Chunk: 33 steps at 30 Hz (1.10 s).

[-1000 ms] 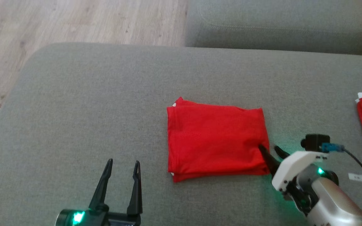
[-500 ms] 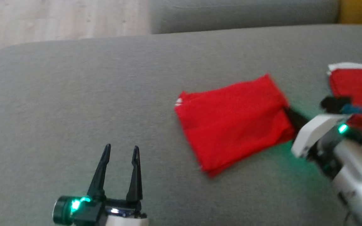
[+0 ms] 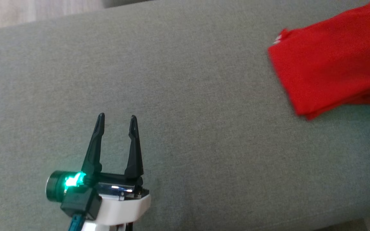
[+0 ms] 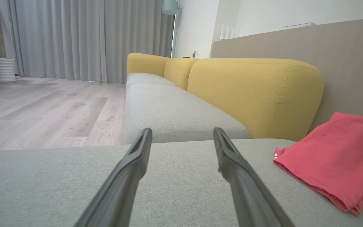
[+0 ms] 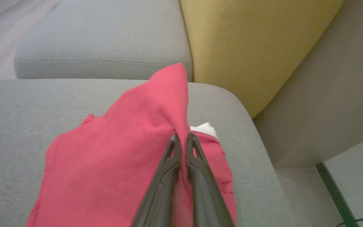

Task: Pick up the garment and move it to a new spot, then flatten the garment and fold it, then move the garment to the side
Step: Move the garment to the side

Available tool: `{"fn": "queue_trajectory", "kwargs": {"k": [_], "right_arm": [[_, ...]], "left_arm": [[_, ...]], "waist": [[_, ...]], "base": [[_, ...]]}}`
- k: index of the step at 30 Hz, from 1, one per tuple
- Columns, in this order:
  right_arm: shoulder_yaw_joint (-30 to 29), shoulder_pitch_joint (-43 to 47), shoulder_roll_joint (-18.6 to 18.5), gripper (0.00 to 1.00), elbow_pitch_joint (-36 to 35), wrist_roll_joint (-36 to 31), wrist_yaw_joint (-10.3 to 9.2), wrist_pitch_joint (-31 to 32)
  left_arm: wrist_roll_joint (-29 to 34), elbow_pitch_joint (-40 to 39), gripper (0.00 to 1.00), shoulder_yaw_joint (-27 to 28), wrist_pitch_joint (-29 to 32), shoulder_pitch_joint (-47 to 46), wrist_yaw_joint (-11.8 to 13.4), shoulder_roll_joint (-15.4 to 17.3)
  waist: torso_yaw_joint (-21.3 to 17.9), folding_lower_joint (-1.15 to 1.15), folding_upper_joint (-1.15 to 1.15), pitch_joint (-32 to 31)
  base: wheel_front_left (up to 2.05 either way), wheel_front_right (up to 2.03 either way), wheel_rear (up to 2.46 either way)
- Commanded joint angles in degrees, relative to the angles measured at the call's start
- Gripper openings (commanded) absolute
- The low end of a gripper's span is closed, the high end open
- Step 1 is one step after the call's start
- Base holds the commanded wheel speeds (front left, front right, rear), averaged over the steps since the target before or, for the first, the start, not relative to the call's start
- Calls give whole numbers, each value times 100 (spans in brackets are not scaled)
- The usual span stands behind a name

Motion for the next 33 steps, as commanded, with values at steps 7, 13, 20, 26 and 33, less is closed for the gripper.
{"fn": "queue_trajectory", "kwargs": {"k": [7, 13, 20, 26, 33], "right_arm": [[-651, 98, -656, 100, -52, -373, 37, 138], [-912, 528, -249, 100, -204, -736, 37, -90], [-944, 2030, 1071, 100, -766, -885, 37, -519], [-705, 3046, 2056, 100, -858, -1029, 37, -1471], [-870, 3679, 2914, 100, -942, -1796, 37, -2414]], "left_arm": [[-30, -97, 100, 157, -29, -297, -24, -38], [-9, 122, 100, 190, -29, -254, -147, -38], [-192, 584, 100, 262, -29, -25, -232, -38], [-246, 993, 100, 339, -29, 316, -273, -38], [-131, 1222, 100, 644, -29, 624, -391, -38]], "waist": [[-41, -1, 0, 151], [127, -1, 0, -122], [646, -1, 0, -930], [1055, -1, 0, -1551], [1295, -1, 0, -2004]], "base": [[0, 0, 0], [0, 0, 0], [0, 0, 0], [0, 0, 0], [0, 0, 0]]}}
